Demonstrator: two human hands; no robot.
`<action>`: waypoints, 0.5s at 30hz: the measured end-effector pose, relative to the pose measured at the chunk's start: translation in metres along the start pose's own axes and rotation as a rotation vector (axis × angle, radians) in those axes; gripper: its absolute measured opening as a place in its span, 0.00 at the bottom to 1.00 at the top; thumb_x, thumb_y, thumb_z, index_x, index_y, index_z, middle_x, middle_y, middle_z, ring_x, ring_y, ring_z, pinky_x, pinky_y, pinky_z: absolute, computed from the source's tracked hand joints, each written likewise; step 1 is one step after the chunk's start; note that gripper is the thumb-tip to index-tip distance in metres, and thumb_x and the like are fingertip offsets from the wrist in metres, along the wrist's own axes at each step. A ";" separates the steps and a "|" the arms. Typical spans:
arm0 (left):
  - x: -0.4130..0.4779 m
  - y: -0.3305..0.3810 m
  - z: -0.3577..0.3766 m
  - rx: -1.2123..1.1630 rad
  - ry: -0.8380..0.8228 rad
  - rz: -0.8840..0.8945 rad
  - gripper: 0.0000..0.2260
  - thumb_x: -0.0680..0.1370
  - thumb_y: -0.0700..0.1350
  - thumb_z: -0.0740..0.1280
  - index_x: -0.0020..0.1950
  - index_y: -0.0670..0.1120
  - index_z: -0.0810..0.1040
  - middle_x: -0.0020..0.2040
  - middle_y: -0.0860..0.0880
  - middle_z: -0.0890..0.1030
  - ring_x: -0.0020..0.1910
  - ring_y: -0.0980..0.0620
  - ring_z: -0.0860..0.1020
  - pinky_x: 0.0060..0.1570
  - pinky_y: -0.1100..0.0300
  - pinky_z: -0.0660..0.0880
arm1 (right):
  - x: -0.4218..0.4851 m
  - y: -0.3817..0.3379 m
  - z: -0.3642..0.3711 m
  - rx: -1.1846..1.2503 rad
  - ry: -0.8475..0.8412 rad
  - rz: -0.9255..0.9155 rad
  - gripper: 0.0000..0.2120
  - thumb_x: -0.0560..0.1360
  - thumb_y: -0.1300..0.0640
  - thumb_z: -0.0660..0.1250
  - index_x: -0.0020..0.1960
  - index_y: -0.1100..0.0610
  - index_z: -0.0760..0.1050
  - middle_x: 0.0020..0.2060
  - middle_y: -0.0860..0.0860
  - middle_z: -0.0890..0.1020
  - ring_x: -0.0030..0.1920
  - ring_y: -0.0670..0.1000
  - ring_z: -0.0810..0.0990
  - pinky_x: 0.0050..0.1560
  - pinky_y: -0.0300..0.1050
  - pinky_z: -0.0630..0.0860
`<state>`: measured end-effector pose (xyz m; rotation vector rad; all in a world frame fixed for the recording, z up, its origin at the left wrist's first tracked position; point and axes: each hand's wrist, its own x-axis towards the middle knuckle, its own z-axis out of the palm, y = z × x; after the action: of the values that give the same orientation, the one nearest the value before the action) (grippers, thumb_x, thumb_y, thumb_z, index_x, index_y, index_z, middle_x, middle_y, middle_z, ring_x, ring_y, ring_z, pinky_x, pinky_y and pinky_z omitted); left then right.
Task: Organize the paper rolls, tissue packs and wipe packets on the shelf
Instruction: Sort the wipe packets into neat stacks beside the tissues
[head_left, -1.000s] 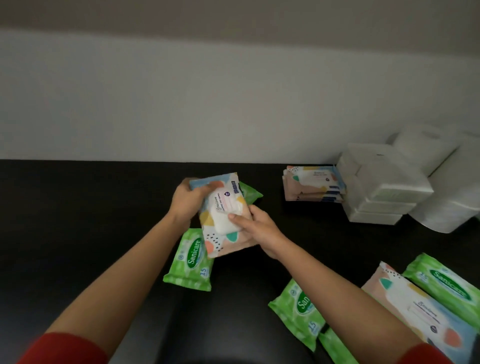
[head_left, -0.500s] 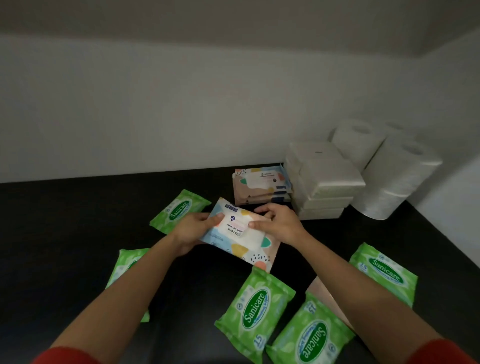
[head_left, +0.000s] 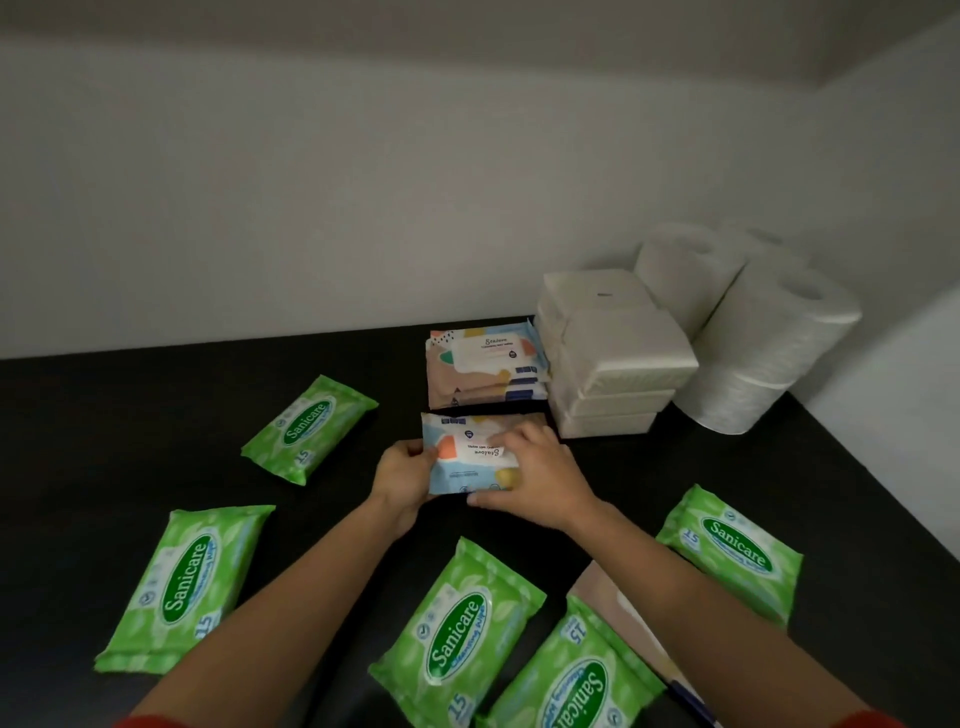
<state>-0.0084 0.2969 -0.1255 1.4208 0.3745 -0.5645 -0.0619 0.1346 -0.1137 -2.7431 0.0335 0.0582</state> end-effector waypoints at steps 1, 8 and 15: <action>0.001 -0.001 0.000 0.002 0.012 0.001 0.23 0.78 0.42 0.66 0.70 0.37 0.64 0.55 0.38 0.79 0.49 0.43 0.81 0.47 0.47 0.79 | -0.001 0.001 0.003 -0.024 -0.022 -0.010 0.39 0.64 0.35 0.72 0.70 0.48 0.66 0.63 0.48 0.68 0.65 0.50 0.64 0.65 0.49 0.65; 0.008 0.009 -0.001 0.294 0.082 0.024 0.18 0.77 0.41 0.67 0.65 0.39 0.70 0.56 0.39 0.79 0.51 0.44 0.81 0.52 0.48 0.79 | 0.003 0.008 0.008 -0.045 0.014 -0.012 0.27 0.76 0.45 0.65 0.72 0.47 0.63 0.67 0.48 0.67 0.68 0.51 0.64 0.67 0.48 0.62; 0.013 0.014 0.000 0.475 0.118 0.064 0.12 0.75 0.41 0.70 0.57 0.43 0.75 0.51 0.42 0.82 0.38 0.53 0.81 0.37 0.62 0.79 | 0.007 0.010 0.008 -0.056 0.036 -0.023 0.26 0.77 0.50 0.64 0.73 0.49 0.62 0.71 0.49 0.65 0.71 0.50 0.61 0.71 0.46 0.56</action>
<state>0.0101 0.2960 -0.1211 1.9223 0.2974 -0.5387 -0.0555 0.1286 -0.1249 -2.7994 0.0097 0.0036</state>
